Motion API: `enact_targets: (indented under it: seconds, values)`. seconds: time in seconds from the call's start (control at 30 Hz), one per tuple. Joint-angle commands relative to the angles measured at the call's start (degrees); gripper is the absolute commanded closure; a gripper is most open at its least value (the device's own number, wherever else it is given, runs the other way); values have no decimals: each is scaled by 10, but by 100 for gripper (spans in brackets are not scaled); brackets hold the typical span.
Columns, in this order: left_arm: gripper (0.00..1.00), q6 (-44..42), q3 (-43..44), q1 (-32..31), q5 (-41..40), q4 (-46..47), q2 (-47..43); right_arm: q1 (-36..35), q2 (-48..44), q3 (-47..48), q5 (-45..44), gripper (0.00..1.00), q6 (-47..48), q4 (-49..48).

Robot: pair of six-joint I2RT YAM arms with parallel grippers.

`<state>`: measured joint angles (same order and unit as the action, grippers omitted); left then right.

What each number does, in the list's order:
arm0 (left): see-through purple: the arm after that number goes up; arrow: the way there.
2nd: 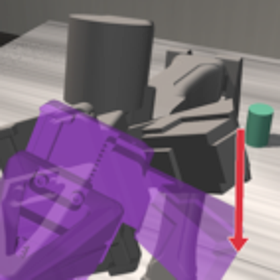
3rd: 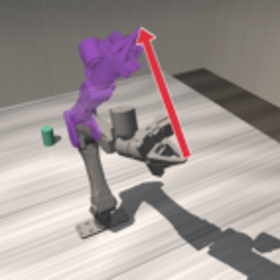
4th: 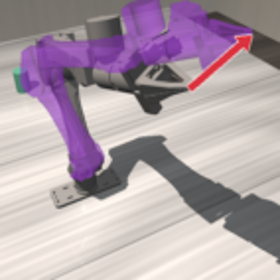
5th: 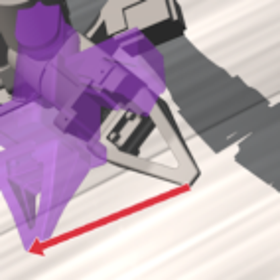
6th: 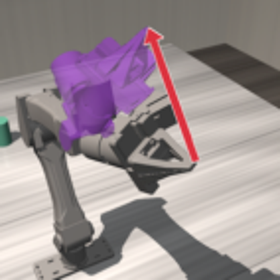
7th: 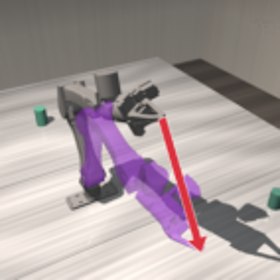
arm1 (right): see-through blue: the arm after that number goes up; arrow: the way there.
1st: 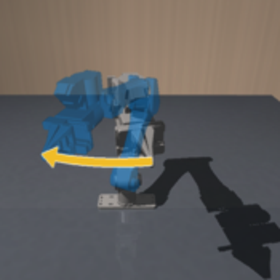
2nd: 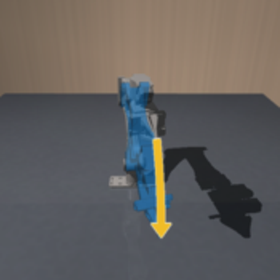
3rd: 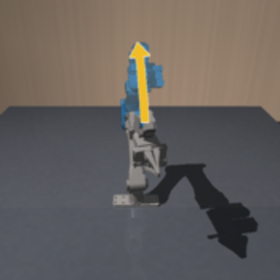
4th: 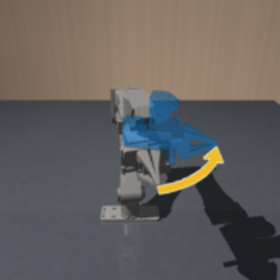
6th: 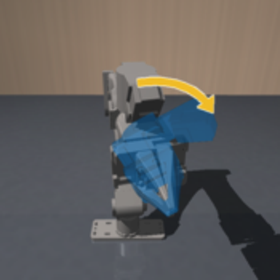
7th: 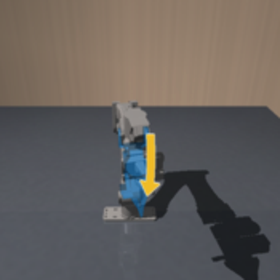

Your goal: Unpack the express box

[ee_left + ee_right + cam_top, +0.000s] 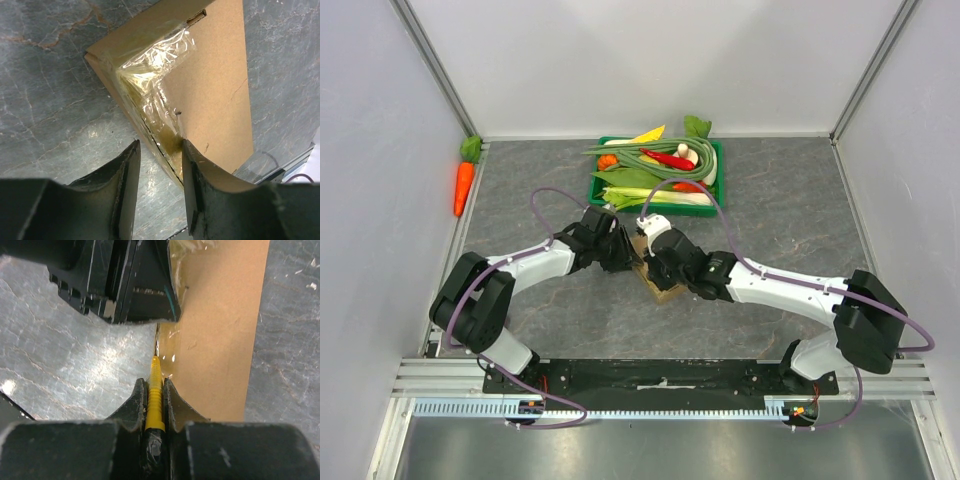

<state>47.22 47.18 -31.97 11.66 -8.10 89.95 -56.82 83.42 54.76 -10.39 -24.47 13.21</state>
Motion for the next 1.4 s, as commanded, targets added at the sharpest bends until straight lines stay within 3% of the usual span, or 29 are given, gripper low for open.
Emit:
enact_targets:
  seconds: [0.0, 0.4, 0.63, 0.9, 1.23, 1.37]
  values:
    - [58, 49, -1, 1, -109, -112, 21, -15, -11, 6, -2, 100, -8, 63]
    - [62, 86, 5, 1, -146, -141, 24, -27, -57, 21, 8, 100, -9, 197]
    - [62, 84, 8, 0, -146, -141, 28, -29, -55, -15, 6, 100, -10, 192]
    - [62, 82, 13, 0, -144, -141, 34, -34, 10, -53, -10, 100, -5, 152]
    - [61, 61, 15, 0, -137, -138, 11, -36, -133, 16, -69, 100, -11, 149]
    - [51, 4, 31, 0, -120, -127, 2, -36, -183, 18, -140, 100, -24, 135]
